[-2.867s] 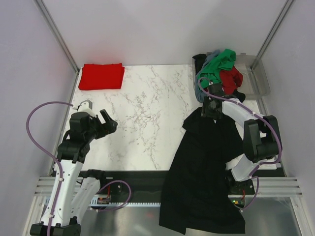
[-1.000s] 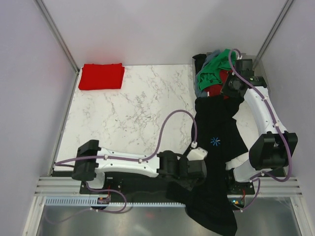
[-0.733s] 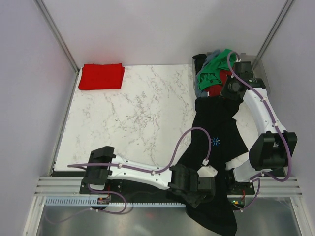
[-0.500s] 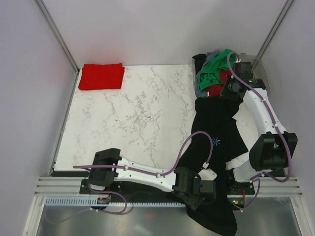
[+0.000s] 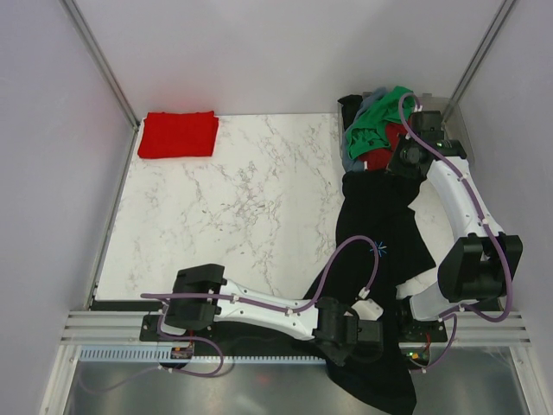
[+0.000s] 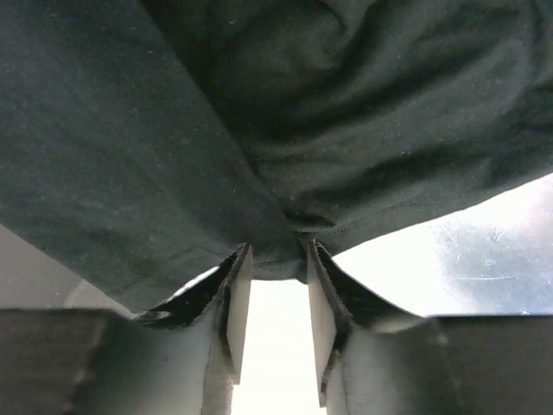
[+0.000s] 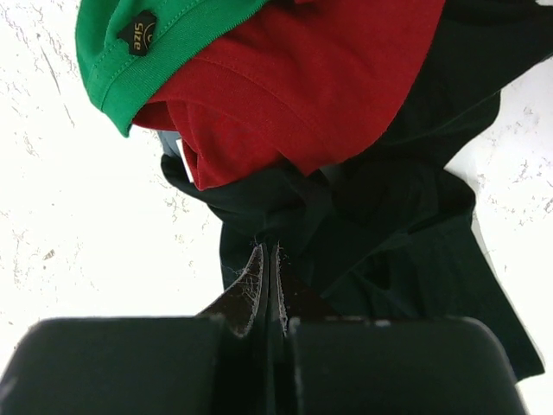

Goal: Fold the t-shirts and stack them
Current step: Flatten the tshirt out

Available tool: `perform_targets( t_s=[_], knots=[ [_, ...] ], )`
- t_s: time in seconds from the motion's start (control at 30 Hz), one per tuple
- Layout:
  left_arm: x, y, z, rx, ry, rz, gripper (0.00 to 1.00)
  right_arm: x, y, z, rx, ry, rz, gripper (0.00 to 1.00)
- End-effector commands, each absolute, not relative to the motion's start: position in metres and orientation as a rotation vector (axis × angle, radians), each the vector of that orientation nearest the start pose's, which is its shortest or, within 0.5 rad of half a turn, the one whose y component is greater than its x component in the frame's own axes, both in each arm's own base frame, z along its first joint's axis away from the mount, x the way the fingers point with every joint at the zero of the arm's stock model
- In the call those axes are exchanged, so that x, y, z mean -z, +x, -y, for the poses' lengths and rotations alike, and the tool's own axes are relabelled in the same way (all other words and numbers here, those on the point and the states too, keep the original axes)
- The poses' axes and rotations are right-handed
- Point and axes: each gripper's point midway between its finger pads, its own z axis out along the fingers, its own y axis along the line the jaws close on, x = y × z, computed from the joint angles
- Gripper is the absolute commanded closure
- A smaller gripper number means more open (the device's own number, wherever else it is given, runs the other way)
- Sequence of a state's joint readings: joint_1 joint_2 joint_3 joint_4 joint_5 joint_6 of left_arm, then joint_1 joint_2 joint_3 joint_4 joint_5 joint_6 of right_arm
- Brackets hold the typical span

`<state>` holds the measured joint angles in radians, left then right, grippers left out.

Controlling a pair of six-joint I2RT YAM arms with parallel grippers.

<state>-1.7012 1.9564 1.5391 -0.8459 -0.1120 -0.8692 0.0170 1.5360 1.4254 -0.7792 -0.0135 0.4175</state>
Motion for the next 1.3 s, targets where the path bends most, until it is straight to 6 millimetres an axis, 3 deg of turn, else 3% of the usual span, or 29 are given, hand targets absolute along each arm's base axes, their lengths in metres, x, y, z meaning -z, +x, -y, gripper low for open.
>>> perform_targets(
  t_s=[0.0,0.07,0.17,0.27,0.37,0.47,0.57,0.67,0.8,0.83,0.93,1.0,1.07,1.1,1.2,1.27],
  knots=[
    [-0.074,-0.061,0.417,0.378,1.16,-2.642,0.68,-0.208,0.388,-0.025,-0.208,0.455,-2.377,1.0],
    [-0.075,-0.059,0.415,0.368,1.142,-2.643,0.83,-0.209,0.389,-0.026,-0.213,0.451,-2.375,1.0],
    [-0.078,-0.054,0.411,0.357,1.1,-2.639,0.98,-0.21,0.388,-0.025,-0.211,0.453,-2.373,1.0],
    [-0.081,-0.048,0.404,0.331,1.06,-2.63,0.98,-0.212,0.387,-0.026,-0.215,0.453,-2.367,1.0],
    [-0.097,-0.032,0.391,0.274,0.985,-2.599,0.98,-0.216,0.385,-0.027,-0.224,0.452,-2.363,1.0],
    [-0.13,0.002,0.359,0.157,0.858,-2.543,0.98,-0.228,0.381,-0.032,-0.268,0.448,-2.349,1.0],
    [-0.168,0.035,0.328,0.137,0.745,-2.502,0.98,-0.252,0.377,-0.041,-0.337,0.437,-2.303,1.0],
    [-0.209,0.069,0.305,0.21,0.613,-2.437,0.98,-0.286,0.375,-0.05,-0.421,0.429,-2.234,1.0],
    [-0.265,0.115,0.274,0.287,0.452,-2.319,0.98,-0.35,0.369,-0.064,-0.543,0.378,-2.096,1.0],
    [-0.285,0.131,0.258,0.294,0.402,-2.266,0.98,-0.361,0.367,-0.067,-0.561,0.366,-2.073,1.0],
    [-0.335,0.154,0.237,0.311,0.375,-2.119,0.98,-0.397,0.355,-0.071,-0.6,0.335,-1.99,1.0],
    [-0.38,0.16,0.219,0.382,0.323,-2.006,0.98,-0.423,0.343,-0.069,-0.597,0.314,-1.927,1.0],
    [-0.412,0.166,0.195,0.379,0.303,-1.908,0.98,-0.443,0.333,-0.066,-0.582,0.304,-1.862,1.0],
    [-0.443,0.168,0.183,0.423,0.266,-1.83,0.98,-0.47,0.313,-0.062,-0.571,0.289,-1.763,1.0],
    [-0.472,0.167,0.152,0.431,0.259,-1.732,0.98,-0.511,0.284,-0.056,-0.558,0.271,-1.601,1.0],
    [-0.481,0.166,0.141,0.446,0.241,-1.699,0.98,-0.534,0.268,-0.049,-0.529,0.278,-1.529,1.0]
  ],
)
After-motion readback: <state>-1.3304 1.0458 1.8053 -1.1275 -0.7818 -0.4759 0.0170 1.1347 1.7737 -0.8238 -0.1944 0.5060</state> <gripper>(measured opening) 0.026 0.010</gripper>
